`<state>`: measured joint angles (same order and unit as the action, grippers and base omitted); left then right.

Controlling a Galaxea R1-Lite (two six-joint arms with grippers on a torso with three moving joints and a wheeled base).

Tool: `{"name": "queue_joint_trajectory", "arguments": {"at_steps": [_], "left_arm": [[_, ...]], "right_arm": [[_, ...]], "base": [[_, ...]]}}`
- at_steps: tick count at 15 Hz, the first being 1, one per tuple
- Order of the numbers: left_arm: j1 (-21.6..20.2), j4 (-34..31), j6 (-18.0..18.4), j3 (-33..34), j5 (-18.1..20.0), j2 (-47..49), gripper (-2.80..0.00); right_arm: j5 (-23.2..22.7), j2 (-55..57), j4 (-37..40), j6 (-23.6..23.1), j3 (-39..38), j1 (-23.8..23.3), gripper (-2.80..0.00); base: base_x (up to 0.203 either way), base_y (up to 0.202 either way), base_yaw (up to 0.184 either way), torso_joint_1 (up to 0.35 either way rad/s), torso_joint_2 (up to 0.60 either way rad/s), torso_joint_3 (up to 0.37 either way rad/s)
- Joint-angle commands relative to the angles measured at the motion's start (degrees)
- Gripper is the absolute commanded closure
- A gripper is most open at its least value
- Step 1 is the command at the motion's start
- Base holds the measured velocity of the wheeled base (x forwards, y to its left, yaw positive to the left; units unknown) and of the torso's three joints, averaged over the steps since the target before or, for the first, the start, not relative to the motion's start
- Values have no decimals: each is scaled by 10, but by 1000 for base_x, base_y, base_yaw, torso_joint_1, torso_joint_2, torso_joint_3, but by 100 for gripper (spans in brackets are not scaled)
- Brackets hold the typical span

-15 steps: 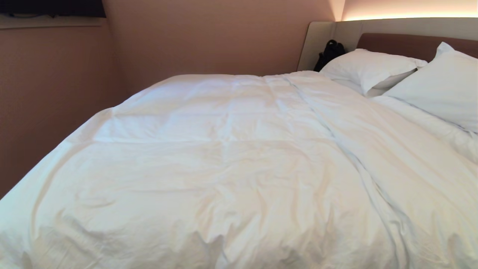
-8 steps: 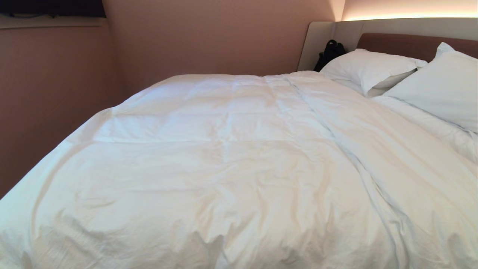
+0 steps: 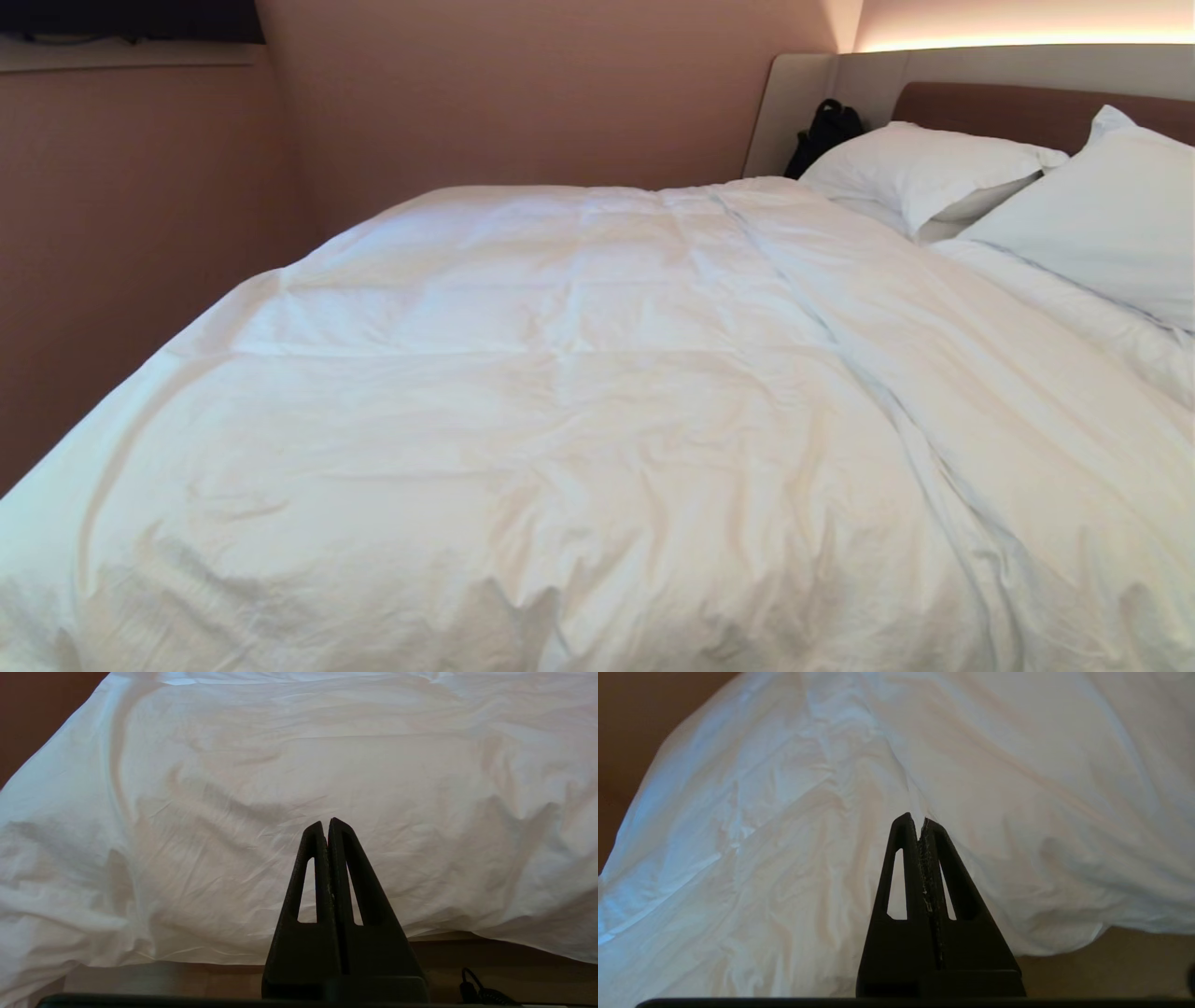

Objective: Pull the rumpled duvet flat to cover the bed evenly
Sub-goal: Flatten the corners of the folded blanket

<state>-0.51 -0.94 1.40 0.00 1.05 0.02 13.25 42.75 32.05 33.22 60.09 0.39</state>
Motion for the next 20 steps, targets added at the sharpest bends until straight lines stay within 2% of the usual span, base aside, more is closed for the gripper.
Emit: {"name": "queue_joint_trajectory", "arguments": {"at_steps": [1,2,3,6,8,10,12,13,15,18,20], "left_arm": [[0,0,0,0,1,0,0],[0,0,0,0,0,0,0],[0,0,0,0,0,0,0],[0,0,0,0,0,0,0],[0,0,0,0,0,0,0],[0,0,0,0,0,0,0],[0,0,1,0,0,0,0],[0,1,1,0,0,0,0],[0,0,0,0,0,0,0],[0,0,0,0,0,0,0],[0,0,0,0,0,0,0]], "right_arm": [[-4,113,139,108,57,-15,0],[-15,149,146,118,83,-37,0],[-36,179,150,124,104,-79,0],[-144,276,154,119,162,-237,0],[-257,319,161,74,187,-379,0],[-381,349,168,4,202,-490,0],[-478,375,173,-94,204,-622,0],[-531,393,176,-160,199,-689,0],[-648,429,178,-325,171,-789,0],[-777,487,181,-553,98,-881,0],[-800,559,190,-656,77,-897,0]], "base": [[0,0,0,0,0,0],[0,0,0,0,0,0],[0,0,0,0,0,0],[0,0,0,0,0,0],[0,0,0,0,0,0],[0,0,0,0,0,0],[0,0,0,0,0,0],[0,0,0,0,0,0],[0,0,0,0,0,0],[0,0,0,0,0,0],[0,0,0,0,0,0]]}}
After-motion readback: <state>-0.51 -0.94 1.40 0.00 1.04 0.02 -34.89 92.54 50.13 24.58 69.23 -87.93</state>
